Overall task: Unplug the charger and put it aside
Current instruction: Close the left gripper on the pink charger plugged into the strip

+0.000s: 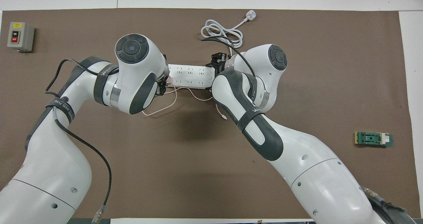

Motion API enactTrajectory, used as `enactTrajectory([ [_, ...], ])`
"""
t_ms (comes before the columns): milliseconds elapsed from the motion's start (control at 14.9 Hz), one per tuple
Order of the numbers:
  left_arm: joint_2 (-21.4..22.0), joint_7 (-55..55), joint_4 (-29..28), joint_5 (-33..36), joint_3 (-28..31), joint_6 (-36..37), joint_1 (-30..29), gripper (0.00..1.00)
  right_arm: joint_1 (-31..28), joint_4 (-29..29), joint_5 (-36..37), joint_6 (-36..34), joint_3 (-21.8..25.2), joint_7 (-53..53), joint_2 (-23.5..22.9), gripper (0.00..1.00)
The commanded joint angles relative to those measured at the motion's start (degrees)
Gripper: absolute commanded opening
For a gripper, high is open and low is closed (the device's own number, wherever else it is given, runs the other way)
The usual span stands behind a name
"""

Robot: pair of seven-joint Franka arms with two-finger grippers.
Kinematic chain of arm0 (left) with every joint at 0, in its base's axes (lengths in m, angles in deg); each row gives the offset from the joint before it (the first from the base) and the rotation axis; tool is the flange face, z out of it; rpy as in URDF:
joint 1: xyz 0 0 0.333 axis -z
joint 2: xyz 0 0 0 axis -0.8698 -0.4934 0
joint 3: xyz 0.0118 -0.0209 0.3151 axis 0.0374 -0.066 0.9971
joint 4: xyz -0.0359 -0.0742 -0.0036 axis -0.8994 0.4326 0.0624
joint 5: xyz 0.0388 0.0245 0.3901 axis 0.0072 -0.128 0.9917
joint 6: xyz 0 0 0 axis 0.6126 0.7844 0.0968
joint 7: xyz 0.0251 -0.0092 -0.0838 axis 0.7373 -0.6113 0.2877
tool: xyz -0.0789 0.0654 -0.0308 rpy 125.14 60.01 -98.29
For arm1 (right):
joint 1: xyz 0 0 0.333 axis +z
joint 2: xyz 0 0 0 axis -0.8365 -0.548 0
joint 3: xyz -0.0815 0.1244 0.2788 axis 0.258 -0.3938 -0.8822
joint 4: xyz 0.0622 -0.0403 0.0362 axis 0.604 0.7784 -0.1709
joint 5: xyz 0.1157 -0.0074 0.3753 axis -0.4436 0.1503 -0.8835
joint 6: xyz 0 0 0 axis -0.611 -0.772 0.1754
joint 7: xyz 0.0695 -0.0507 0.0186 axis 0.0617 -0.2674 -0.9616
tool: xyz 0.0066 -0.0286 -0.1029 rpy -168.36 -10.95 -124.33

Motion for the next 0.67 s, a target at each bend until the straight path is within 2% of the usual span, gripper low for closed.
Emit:
enactTrajectory([
  [0,1.56,-0.31,-2.25,1.13,0.78,-0.80,0.77,0.00,-0.28,0.33,-2.18,1.59,-0.57,-1.00,-0.13,0.00],
  [602,1.65,-1.63,-1.64,1.21,0.78,0.51,0.68,0.00,-0.28,0.33,-2.27,1.59,-0.57,-1.00,-0.04,0.00],
])
